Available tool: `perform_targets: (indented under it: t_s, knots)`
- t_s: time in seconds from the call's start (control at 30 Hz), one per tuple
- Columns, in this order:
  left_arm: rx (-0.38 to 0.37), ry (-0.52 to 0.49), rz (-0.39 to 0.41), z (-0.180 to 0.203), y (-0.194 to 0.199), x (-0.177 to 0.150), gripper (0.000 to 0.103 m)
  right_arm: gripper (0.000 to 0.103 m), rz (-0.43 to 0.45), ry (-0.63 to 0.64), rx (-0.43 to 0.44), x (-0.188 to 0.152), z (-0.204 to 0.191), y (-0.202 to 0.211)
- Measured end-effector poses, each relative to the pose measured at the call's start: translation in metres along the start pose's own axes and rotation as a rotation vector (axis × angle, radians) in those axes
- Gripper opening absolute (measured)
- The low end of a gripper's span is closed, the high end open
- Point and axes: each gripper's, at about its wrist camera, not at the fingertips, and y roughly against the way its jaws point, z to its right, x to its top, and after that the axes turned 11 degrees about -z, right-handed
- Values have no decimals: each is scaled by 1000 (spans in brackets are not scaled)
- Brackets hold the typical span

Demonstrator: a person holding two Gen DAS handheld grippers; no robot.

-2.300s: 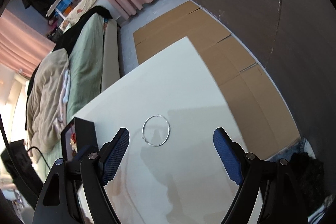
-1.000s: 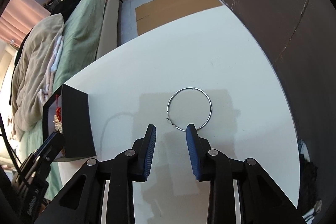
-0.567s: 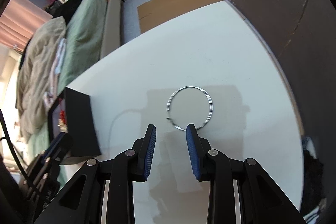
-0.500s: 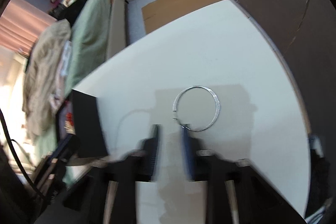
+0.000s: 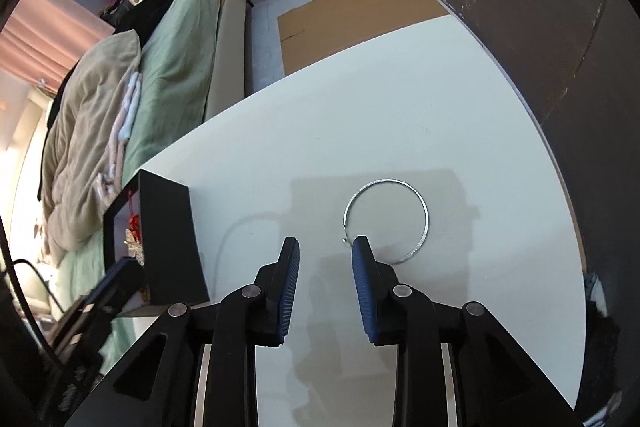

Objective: Organize jewelry
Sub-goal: 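Release the ring into the box with the left gripper while the right grasps the silver hoop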

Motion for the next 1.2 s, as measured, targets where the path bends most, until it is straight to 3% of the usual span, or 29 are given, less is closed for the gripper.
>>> perform_targets:
  t_s: [0.2, 0.27, 0.33, 0.53, 0.8, 0.83, 0.9, 0.93, 0.97, 1.03, 1.2]
  knots:
    - [-8, 34, 21, -9, 7, 3, 13, 25, 1, 10, -43, 6, 1, -13]
    - [-9, 43, 29, -12, 9, 4, 13, 12, 4, 32, -84, 6, -1, -15]
    - [-12, 53, 38, -16, 13, 4, 13, 6, 5, 50, -126, 6, -3, -15]
    - [-20, 87, 53, -29, 19, 5, 13, 2, 27, 54, -66, 2, -5, -3]
    - [-62, 142, 106, -47, 33, 7, 15, 2, 160, 95, 173, -8, -23, 38]
    - [-70, 150, 109, -49, 34, 8, 21, 2, 173, 103, 209, -9, -26, 42]
    - [-94, 179, 120, -56, 38, 9, 47, 2, 194, 121, 258, -9, -35, 47]
    - [-99, 192, 130, -58, 40, 9, 70, 2, 208, 134, 276, -10, -40, 50]
    - [-100, 211, 151, -62, 43, 8, 82, 2, 214, 141, 279, -9, -45, 50]
    - [-86, 235, 184, -67, 49, 7, 83, 2, 211, 157, 280, -9, -52, 49]
    - [-84, 276, 161, -82, 49, 9, 83, 6, 140, 101, 228, 2, -47, 27]
